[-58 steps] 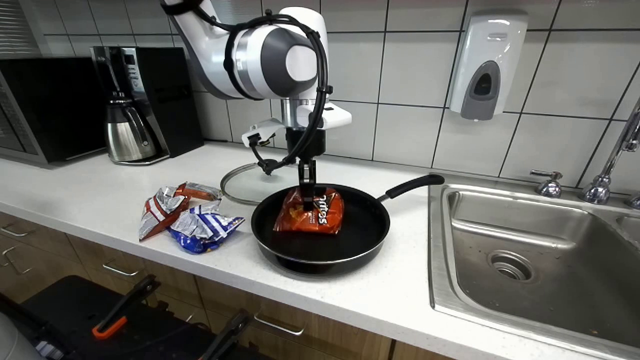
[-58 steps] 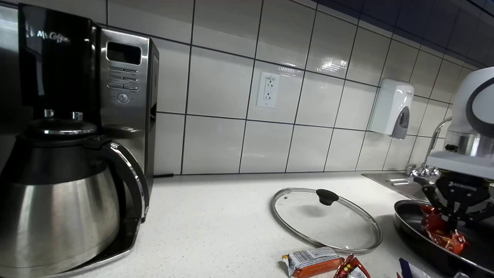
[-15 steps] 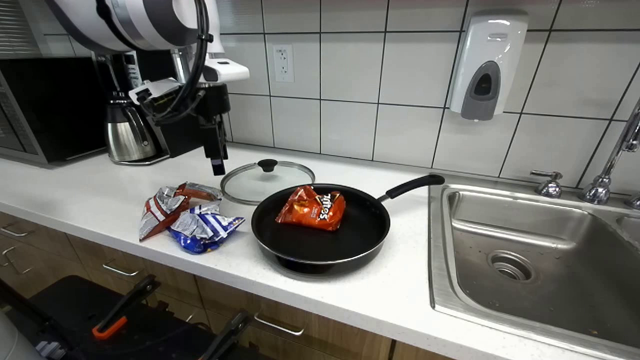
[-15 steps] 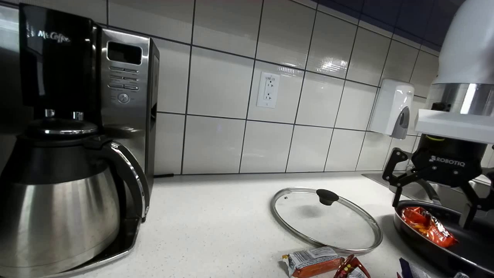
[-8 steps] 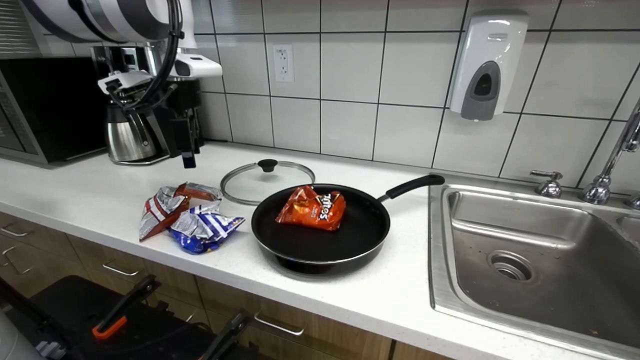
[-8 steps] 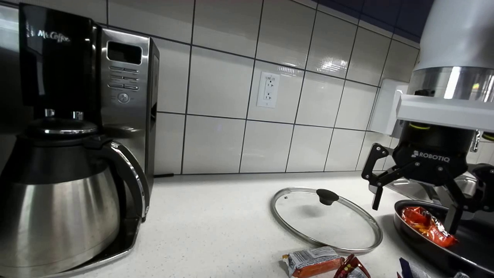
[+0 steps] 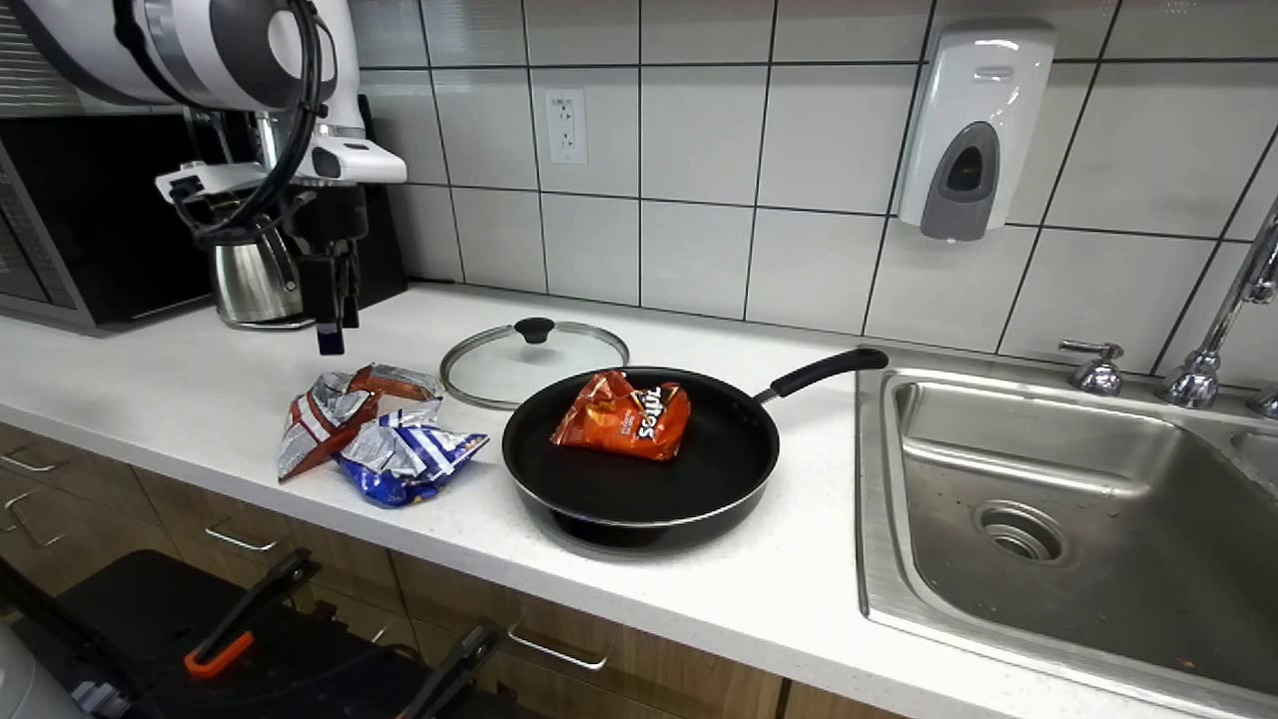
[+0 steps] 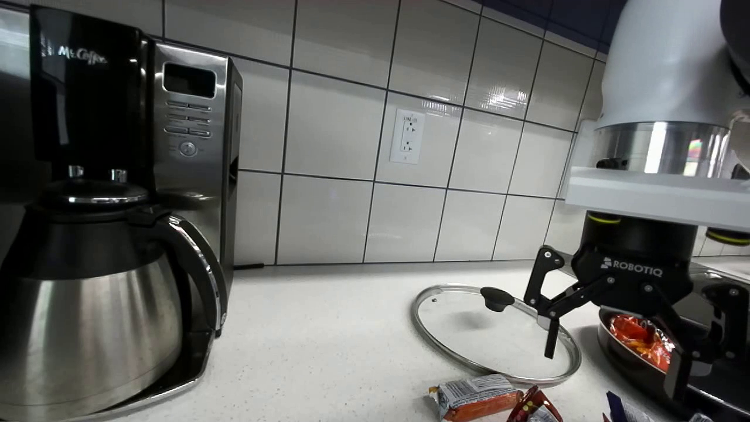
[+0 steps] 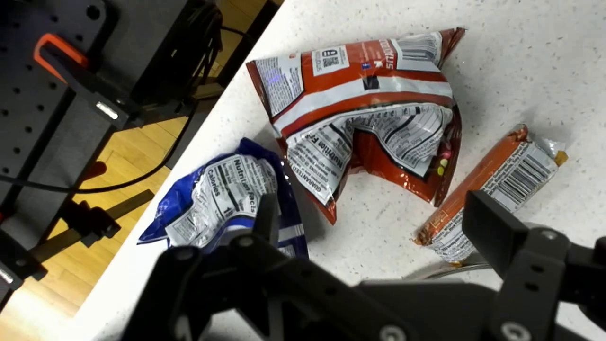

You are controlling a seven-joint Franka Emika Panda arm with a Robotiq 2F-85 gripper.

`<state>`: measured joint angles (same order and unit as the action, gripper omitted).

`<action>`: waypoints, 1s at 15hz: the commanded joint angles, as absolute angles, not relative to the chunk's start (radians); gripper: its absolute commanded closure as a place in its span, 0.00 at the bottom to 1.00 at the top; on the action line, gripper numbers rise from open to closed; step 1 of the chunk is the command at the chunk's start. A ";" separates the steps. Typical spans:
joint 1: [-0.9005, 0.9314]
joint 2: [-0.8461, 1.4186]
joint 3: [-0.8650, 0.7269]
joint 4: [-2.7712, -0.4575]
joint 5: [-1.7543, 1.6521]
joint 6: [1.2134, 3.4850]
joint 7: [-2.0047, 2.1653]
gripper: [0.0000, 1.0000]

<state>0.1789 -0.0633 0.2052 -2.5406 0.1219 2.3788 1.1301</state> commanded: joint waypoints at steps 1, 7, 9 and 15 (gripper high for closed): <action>0.197 -0.021 0.224 -2.508 0.143 2.357 1.217 0.00; 0.238 -0.015 0.244 -2.524 0.171 2.357 1.327 0.00; 0.244 -0.011 0.243 -2.529 0.174 2.366 1.358 0.00; 0.247 -0.012 0.244 -2.559 0.187 2.383 1.459 0.00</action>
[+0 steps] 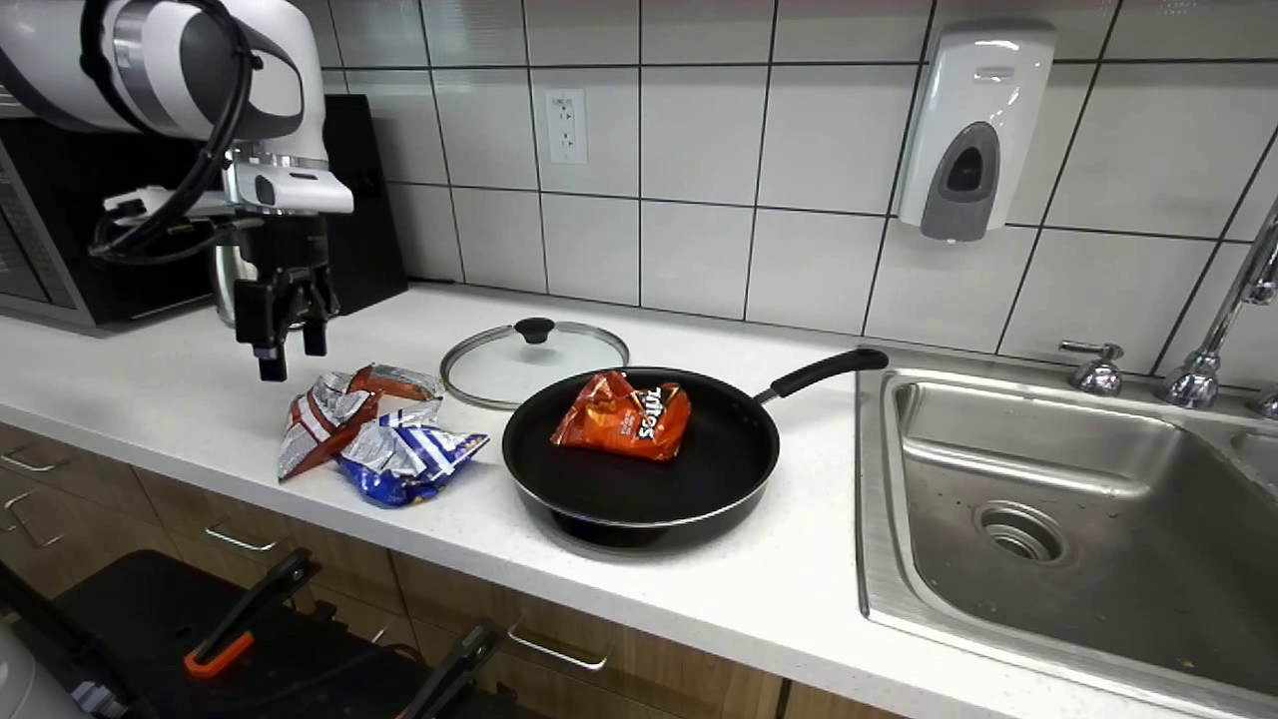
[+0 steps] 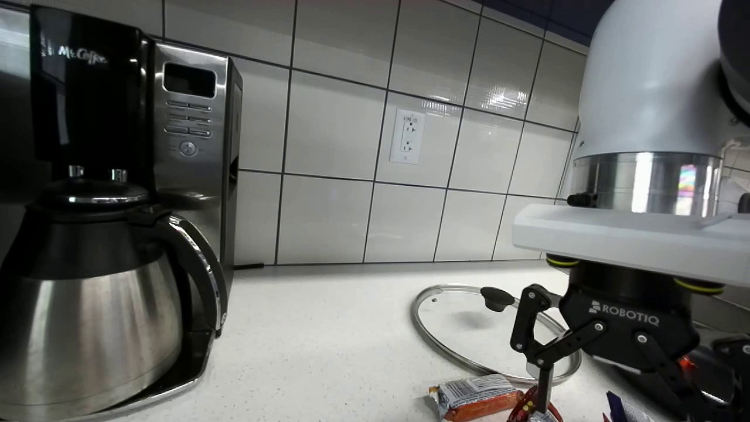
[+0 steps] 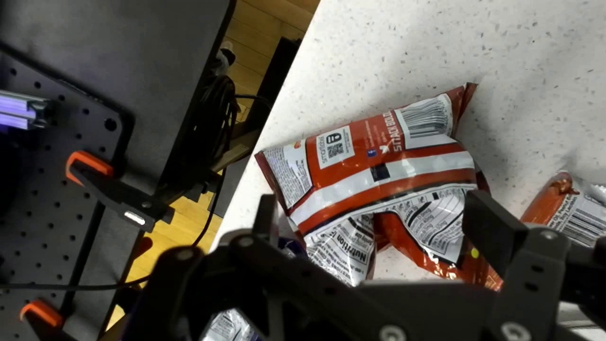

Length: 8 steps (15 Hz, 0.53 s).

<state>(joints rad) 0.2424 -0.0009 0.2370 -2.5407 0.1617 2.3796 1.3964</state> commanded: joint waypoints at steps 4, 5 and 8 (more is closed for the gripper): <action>0.247 -0.007 0.243 -2.577 0.179 2.390 1.540 0.00; 0.247 -0.006 0.242 -2.580 0.179 2.392 1.554 0.00; 0.243 0.003 0.238 -2.587 0.172 2.390 1.588 0.00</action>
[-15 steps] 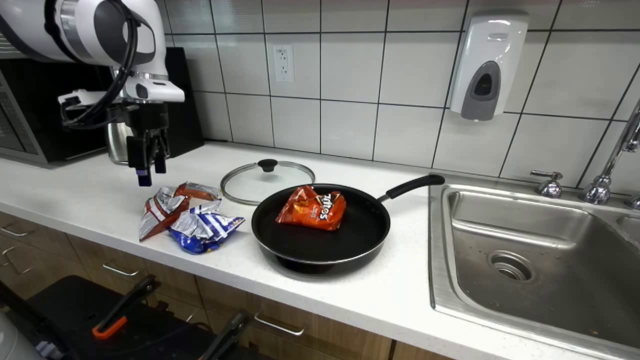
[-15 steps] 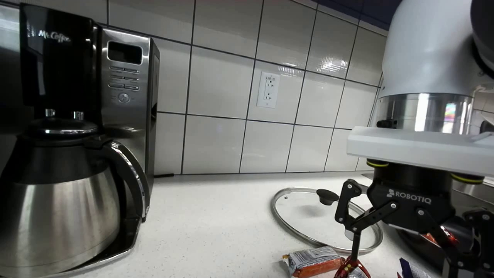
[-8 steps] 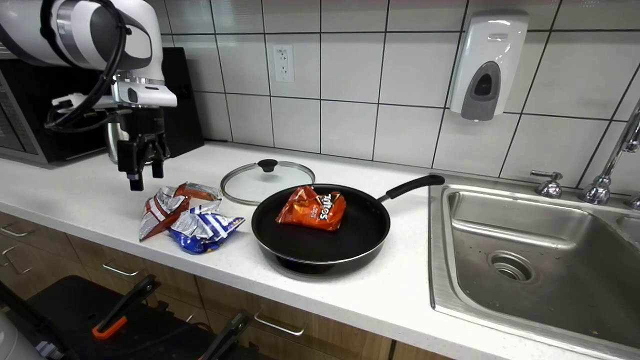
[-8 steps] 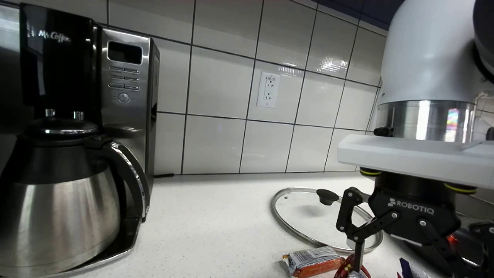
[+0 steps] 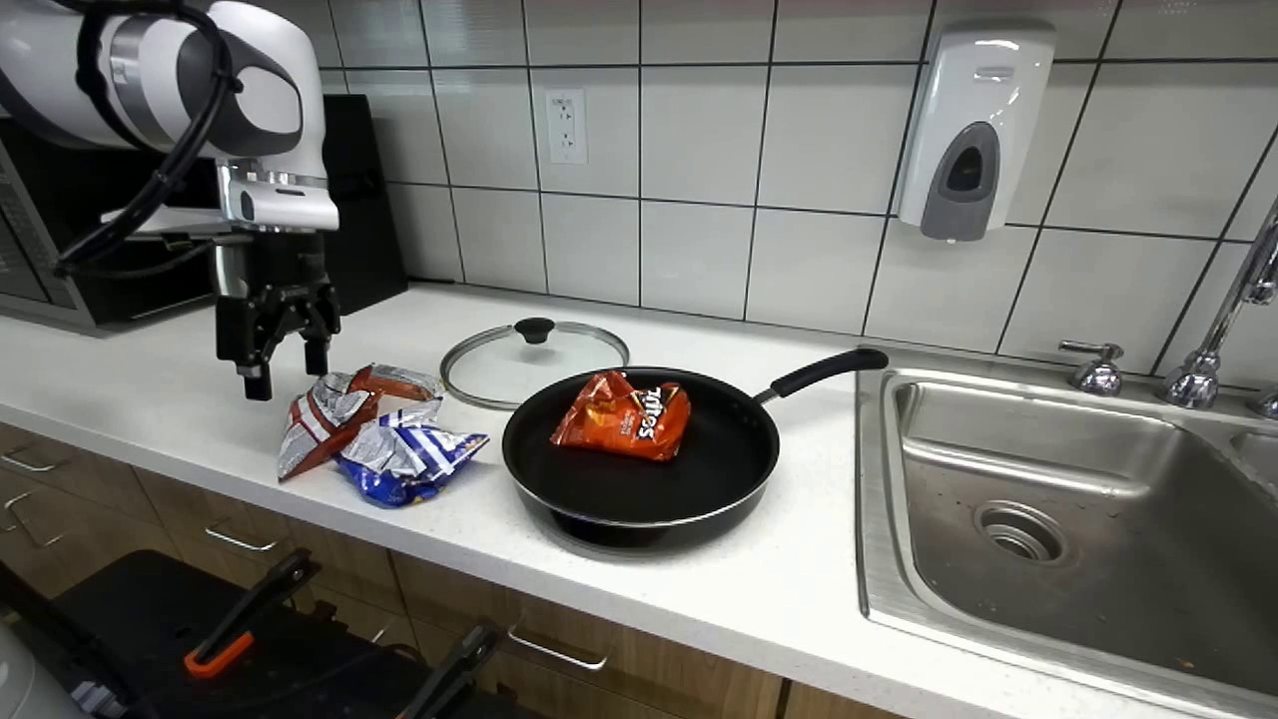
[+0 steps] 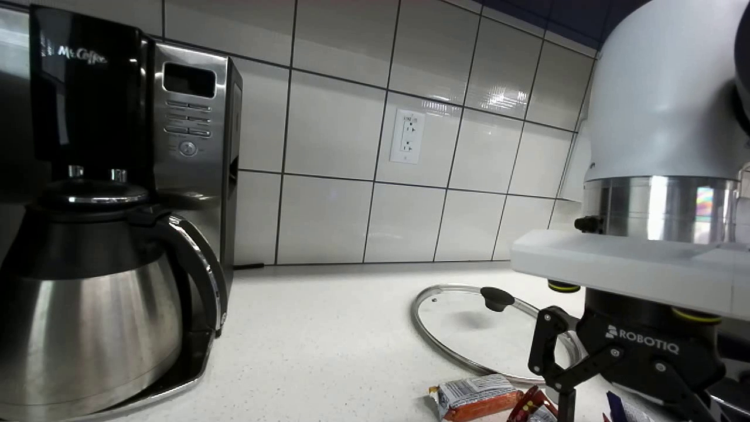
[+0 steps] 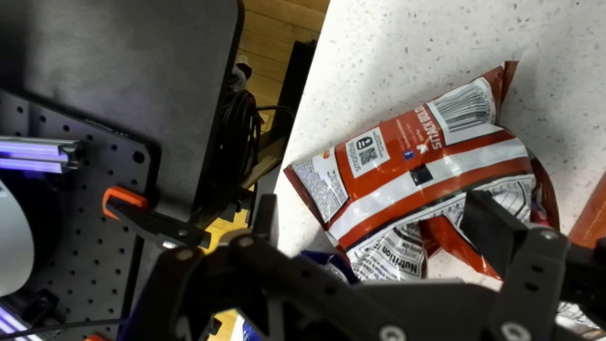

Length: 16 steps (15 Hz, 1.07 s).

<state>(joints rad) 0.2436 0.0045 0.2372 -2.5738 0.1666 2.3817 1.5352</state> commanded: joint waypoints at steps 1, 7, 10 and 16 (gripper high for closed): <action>0.242 0.004 0.237 -2.591 0.177 2.393 1.594 0.00; 0.237 0.028 0.224 -2.593 0.177 2.397 1.615 0.00; 0.235 0.035 0.215 -2.590 0.172 2.395 1.616 0.00; 0.231 0.026 0.201 -2.594 0.163 2.392 1.625 0.00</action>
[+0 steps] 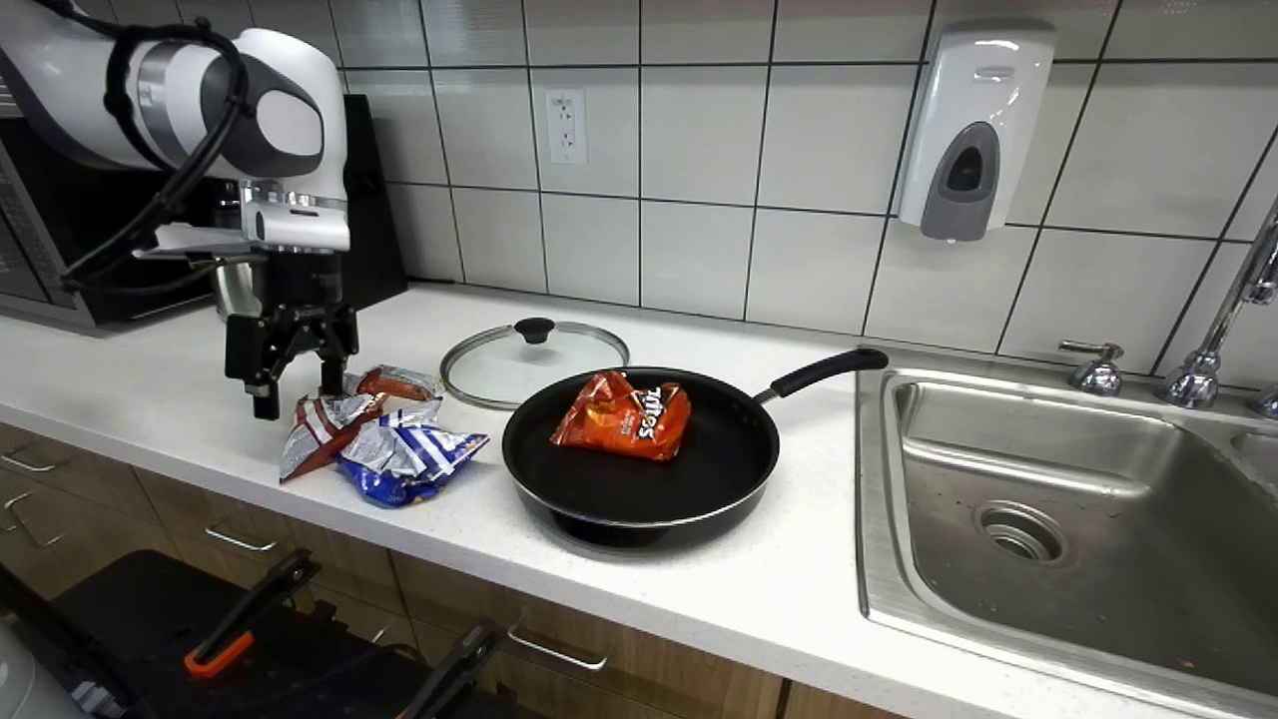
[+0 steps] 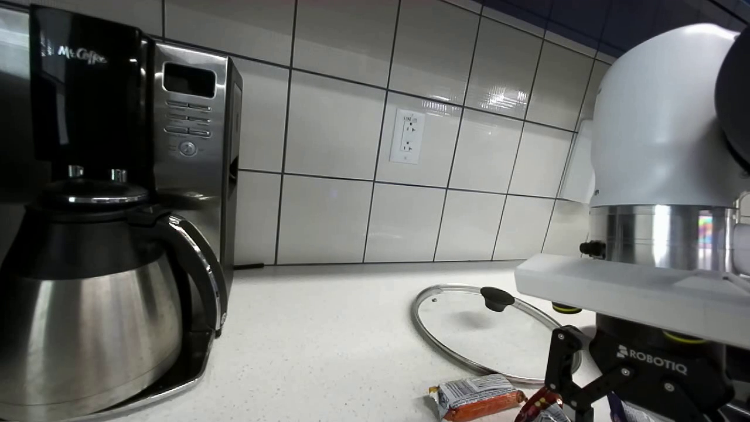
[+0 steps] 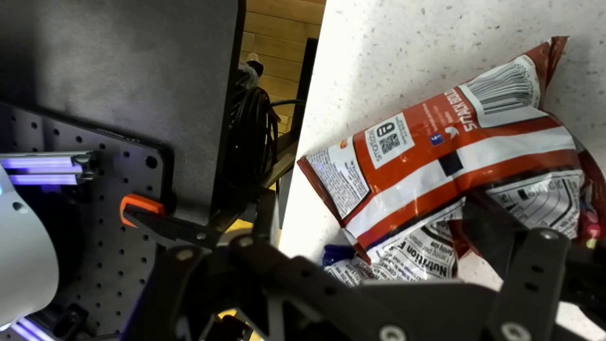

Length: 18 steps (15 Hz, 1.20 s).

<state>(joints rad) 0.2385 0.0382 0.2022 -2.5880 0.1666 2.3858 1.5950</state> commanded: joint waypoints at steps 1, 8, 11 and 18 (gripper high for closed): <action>0.230 0.021 0.198 -2.596 0.163 2.394 1.627 0.00; 0.233 0.003 0.198 -2.605 0.164 2.403 1.637 0.00; 0.233 -0.016 0.200 -2.614 0.166 2.414 1.639 0.00; 0.227 -0.020 0.197 -2.623 0.163 2.413 1.658 0.00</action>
